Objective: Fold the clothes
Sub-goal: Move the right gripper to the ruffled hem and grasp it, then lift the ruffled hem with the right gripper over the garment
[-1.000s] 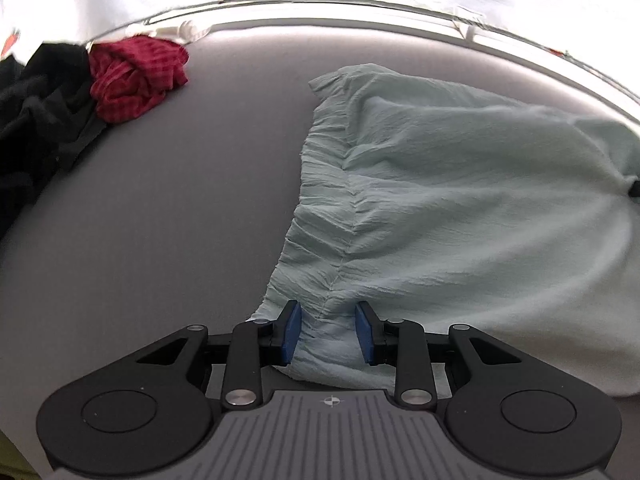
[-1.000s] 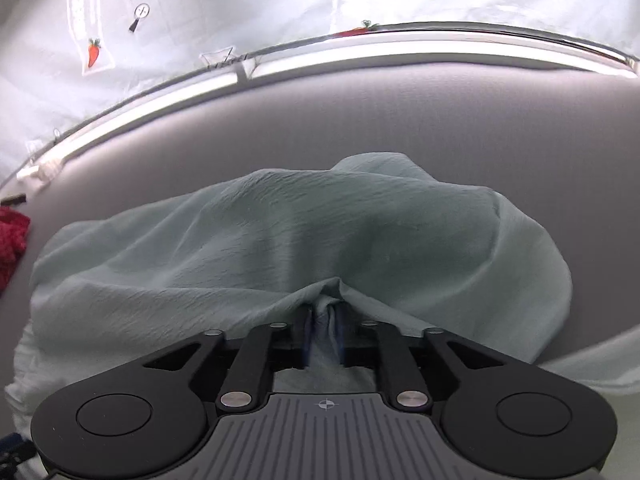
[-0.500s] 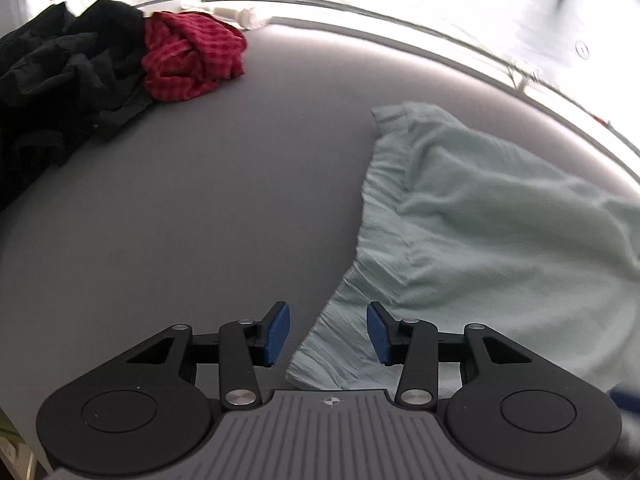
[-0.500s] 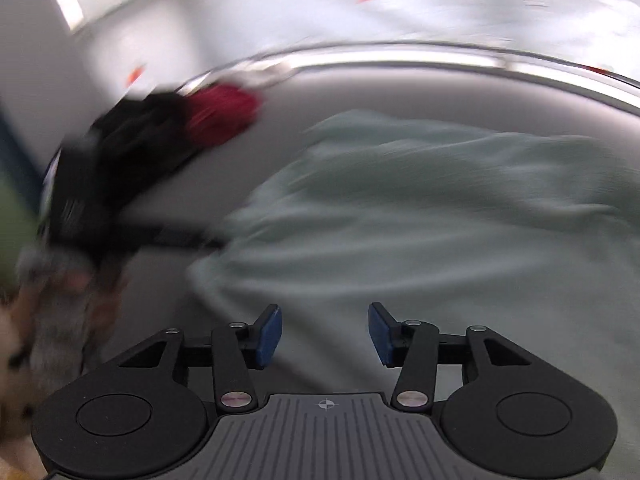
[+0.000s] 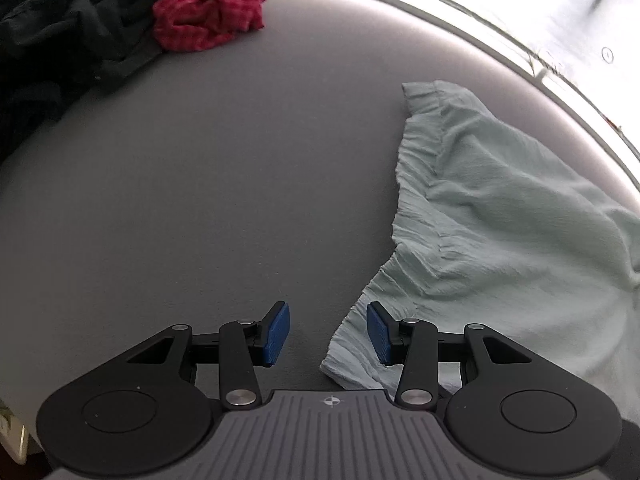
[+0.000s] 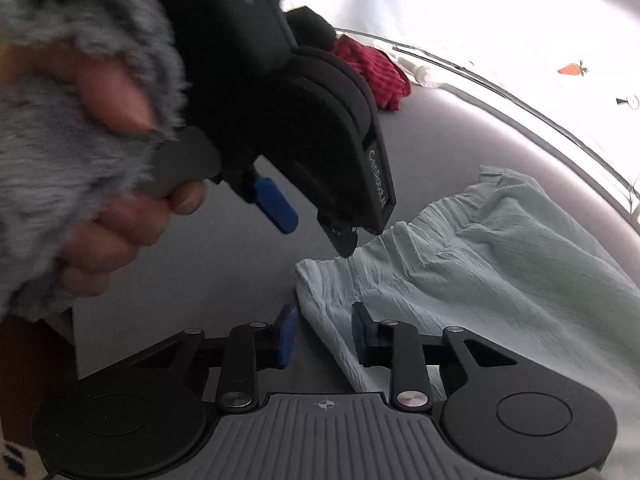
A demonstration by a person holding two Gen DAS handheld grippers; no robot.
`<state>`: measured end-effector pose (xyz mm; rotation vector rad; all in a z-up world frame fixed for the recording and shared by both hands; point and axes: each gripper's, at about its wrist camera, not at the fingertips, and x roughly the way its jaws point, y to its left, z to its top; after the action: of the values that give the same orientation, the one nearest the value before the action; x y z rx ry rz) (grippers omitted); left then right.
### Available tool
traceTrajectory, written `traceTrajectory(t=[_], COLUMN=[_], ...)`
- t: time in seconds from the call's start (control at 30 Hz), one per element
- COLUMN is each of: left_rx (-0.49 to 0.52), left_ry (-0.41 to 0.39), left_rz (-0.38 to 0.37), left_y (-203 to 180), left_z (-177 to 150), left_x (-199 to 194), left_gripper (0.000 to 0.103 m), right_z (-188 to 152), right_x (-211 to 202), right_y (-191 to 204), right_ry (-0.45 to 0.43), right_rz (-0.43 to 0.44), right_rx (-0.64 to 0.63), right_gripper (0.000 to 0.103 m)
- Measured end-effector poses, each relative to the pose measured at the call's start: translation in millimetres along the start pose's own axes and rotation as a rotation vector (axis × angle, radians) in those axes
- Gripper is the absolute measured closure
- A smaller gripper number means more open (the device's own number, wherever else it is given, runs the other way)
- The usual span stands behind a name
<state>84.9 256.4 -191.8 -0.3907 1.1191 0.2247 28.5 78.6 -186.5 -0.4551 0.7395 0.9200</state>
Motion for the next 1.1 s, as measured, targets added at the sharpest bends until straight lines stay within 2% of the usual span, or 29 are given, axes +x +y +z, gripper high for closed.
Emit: traceTrajectory(t=[0.07, 0.13, 0.23, 0.33, 0.47, 0.63, 0.83, 1.1], left_rx=[-0.02, -0.033, -0.023, -0.014, -0.011, -0.002, -0.003, -0.006], left_ry=[0.0, 0.009, 0.014, 0.021, 0.025, 0.017, 0.015, 0.013], left_rz=[-0.016, -0.035, -0.039, -0.036, -0.036, -0.029, -0.018, 0.005], left_y=[2, 4, 4, 3, 3, 2, 0, -3], left_z=[0, -1, -4, -7, -8, -4, -2, 4], left_x=[1, 3, 6, 9, 10, 9, 10, 13], left_gripper=[0.055, 0.055, 0.055, 0.055, 0.055, 0.055, 0.055, 0.055], right_z=[0, -2, -5, -7, -8, -11, -17, -17], right_x=[6, 11, 15, 14, 12, 16, 15, 16], right_y=[-5, -10, -17, -20, -28, -39, -33, -17], right_ry=[0.02, 0.046, 0.054, 0.055, 0.069, 0.094, 0.117, 0.139], right_rz=[-0.002, 0.002, 0.01, 0.021, 0.071, 0.187, 0.272, 0.338], right_rx=[0.041, 0.087, 0.156, 0.223, 0.301, 0.417, 0.481, 0.474], right_gripper=[0.074, 0.085, 0.089, 0.097, 0.1, 0.101, 0.101, 0.1])
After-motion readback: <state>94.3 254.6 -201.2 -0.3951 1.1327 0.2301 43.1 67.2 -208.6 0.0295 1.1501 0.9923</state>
